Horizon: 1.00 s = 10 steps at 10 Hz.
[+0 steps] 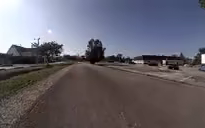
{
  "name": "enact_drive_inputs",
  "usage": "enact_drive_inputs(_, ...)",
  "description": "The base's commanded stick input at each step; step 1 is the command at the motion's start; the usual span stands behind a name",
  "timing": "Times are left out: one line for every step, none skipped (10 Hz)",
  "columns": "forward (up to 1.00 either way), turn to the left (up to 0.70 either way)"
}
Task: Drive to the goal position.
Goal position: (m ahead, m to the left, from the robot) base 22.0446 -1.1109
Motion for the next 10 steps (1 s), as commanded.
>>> enact_drive_inputs(0.70,0.00)
enact_drive_inputs(0.70,0.00)
enact_drive_inputs(0.70,0.00)
enact_drive_inputs(0.70,0.00)
enact_drive_inputs(0.70,0.00)
enact_drive_inputs(0.70,0.00)
enact_drive_inputs(0.70,0.00)
enact_drive_inputs(0.70,0.00)
enact_drive_inputs(0.70,0.00)
enact_drive_inputs(0.70,0.00)
